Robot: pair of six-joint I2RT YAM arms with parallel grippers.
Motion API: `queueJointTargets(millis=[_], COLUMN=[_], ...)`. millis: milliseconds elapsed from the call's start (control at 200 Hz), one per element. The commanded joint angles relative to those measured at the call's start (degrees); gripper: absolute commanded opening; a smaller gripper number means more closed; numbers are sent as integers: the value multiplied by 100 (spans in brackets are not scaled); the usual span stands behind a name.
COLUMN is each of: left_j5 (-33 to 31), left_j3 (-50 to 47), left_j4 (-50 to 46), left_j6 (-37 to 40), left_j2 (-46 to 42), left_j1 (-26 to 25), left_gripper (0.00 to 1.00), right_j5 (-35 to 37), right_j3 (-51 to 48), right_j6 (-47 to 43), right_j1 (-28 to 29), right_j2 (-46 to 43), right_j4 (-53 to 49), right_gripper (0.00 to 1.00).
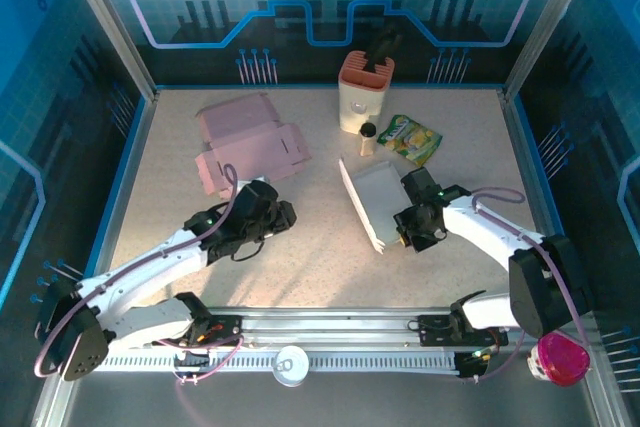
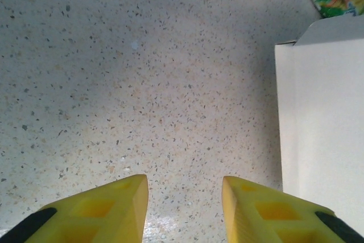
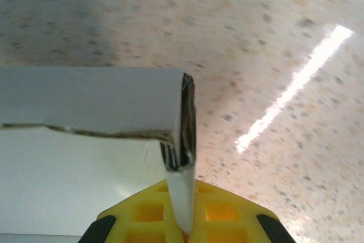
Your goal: Fold the paper box
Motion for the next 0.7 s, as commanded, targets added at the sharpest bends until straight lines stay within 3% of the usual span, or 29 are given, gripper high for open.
queueJointTargets(millis=[0,125,285,485,600,695], left_j5=[219,252,239,581,747,860], left_j3=[142,282,283,225,245,189], left_j4=[273,412,808,1391,1472,1567], left_j6=[135,197,299,681,718,701], left_j2=[196,518,623,525,568,586], left_j1=[-160,-383,-596,-639,-631,-625], left_gripper=[39,39,39,40,40,40], right_j5=[-360,-491,-462,-10,1234,1757], right_j3=[-20,-17,-82,-92,227,281], right_j6=[967,1120,1157,769,-109,-1918], right_j1=[-17,-5,13,3,158,265], right_j2=[21,158,89,-630,-1638,-2337], right_j4=[-363,-265,-186,-402,-890,-212], right_gripper=[0,10,32,47,51,56])
